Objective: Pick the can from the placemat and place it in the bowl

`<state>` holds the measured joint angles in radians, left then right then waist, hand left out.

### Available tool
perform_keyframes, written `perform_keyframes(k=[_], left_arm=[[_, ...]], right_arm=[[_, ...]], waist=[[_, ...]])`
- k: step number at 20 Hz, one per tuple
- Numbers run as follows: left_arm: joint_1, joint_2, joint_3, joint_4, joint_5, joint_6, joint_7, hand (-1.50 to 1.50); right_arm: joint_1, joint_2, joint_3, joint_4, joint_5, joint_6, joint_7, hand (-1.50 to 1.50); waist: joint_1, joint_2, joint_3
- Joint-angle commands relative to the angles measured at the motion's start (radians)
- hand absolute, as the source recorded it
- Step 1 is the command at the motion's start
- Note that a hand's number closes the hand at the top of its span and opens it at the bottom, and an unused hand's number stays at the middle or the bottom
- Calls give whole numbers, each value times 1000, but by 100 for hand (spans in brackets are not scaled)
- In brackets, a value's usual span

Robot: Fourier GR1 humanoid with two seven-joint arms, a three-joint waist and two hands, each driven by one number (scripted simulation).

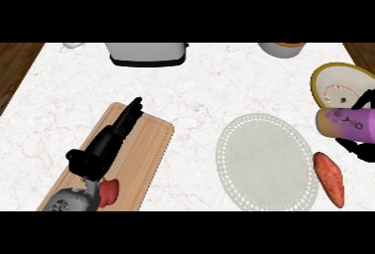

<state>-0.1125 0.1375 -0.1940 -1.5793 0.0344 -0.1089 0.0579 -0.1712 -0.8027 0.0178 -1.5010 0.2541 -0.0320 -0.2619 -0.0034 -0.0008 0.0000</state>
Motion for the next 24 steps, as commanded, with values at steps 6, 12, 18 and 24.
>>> perform_keyframes(k=[6,12,18,24], left_arm=[[-32,-21,-2,26,-36,-6,-18,0],[-56,-23,12,38,-23,-25,12,0],[-52,-18,11,40,-21,-44,-28,0],[-33,-28,-3,-7,-28,-31,16,0]], right_arm=[[-214,34,-60,409,179,-102,-123,150],[-411,48,-124,731,242,-223,-262,150],[-483,14,-31,983,340,-54,-220,150],[-562,15,-51,1161,310,113,-397,-150]], waist=[[24,7,1],[29,9,1],[64,23,2],[63,20,4]])
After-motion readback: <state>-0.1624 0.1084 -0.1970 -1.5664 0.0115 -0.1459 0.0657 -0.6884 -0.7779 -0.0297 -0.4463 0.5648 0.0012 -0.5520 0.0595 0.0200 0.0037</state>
